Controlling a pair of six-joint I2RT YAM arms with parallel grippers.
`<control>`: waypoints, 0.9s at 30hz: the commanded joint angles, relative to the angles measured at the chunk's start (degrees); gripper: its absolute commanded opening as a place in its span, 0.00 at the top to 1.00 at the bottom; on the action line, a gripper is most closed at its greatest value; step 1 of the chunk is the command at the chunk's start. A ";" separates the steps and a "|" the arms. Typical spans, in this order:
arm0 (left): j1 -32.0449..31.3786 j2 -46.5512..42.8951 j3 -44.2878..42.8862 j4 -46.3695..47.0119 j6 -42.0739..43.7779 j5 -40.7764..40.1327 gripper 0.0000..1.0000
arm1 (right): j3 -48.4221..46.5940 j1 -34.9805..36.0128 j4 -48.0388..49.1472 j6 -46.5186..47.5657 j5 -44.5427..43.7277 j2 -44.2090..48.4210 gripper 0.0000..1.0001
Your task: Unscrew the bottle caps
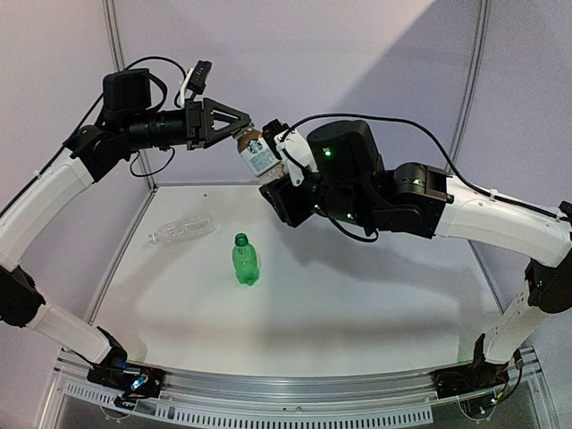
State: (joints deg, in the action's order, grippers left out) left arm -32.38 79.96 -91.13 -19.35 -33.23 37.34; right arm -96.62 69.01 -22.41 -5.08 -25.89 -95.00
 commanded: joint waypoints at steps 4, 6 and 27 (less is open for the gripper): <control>-2.39 0.05 -0.68 -5.64 0.24 1.72 0.32 | 0.91 0.48 10.12 2.45 -3.80 -0.49 0.76; -1.98 -0.60 -0.65 -5.00 0.51 1.97 0.17 | 2.24 0.49 11.92 2.30 -3.50 0.30 0.77; 2.76 -9.16 2.02 6.42 6.77 13.34 0.01 | 18.29 0.49 25.26 -5.84 14.32 12.47 0.76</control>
State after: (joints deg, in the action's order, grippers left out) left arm -30.46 70.48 -89.58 -16.73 -27.46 46.19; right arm -79.83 69.32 -1.67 -7.84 -19.59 -85.38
